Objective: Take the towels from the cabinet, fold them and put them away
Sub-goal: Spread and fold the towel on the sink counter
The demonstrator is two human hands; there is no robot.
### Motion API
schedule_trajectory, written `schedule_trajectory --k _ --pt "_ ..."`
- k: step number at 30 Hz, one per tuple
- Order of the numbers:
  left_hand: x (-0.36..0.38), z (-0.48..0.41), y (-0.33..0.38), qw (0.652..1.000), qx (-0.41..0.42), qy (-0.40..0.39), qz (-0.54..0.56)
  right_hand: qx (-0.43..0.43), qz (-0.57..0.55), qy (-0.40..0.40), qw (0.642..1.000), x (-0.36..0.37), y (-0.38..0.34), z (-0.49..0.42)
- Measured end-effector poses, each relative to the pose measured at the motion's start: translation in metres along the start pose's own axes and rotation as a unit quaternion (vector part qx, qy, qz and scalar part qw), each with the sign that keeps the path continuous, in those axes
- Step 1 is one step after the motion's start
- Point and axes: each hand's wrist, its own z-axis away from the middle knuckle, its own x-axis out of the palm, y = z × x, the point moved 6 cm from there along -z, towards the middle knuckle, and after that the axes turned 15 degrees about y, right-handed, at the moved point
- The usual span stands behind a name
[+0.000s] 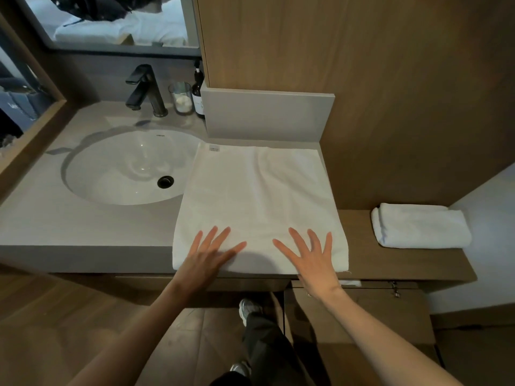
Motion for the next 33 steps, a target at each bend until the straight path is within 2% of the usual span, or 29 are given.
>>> schedule_trajectory --k 4,8,13,15,18,21,24,27,30,33 --pt "-0.018 0.004 -0.013 0.996 -0.021 0.048 0.066 -0.004 -0.029 0.006 1.0 -0.004 0.001 0.003" --pt "-0.026 0.008 -0.031 0.996 -0.018 0.037 0.083 -0.023 -0.134 0.024 0.99 -0.017 0.021 0.012" --pt "-0.042 0.012 -0.06 0.985 -0.087 -0.004 0.146 0.085 -0.321 0.079 0.94 -0.036 0.061 0.017" --pt "-0.053 0.011 -0.068 0.975 -0.123 0.011 0.182 0.134 -0.372 0.09 0.914 -0.041 0.075 0.016" --pt "-0.064 0.009 -0.088 0.931 -0.235 0.065 0.271 0.21 -0.429 0.136 0.868 -0.054 0.094 0.011" --pt "-0.07 0.005 -0.108 0.844 -0.36 0.146 0.371 0.291 -0.469 0.203 0.808 -0.068 0.108 0.007" --pt "-0.067 -0.007 -0.115 0.764 -0.441 0.177 0.437 0.38 -0.51 0.217 0.74 -0.068 0.118 -0.001" --pt "-0.06 -0.022 -0.123 0.739 -0.473 0.201 0.436 0.431 -0.53 0.227 0.694 -0.067 0.125 -0.015" --pt "-0.047 -0.038 -0.135 0.728 -0.494 0.207 0.427 0.454 -0.539 0.237 0.668 -0.062 0.13 -0.032" --pt "-0.029 -0.053 -0.146 0.712 -0.539 0.188 0.408 0.453 -0.538 0.234 0.671 -0.046 0.136 -0.054"
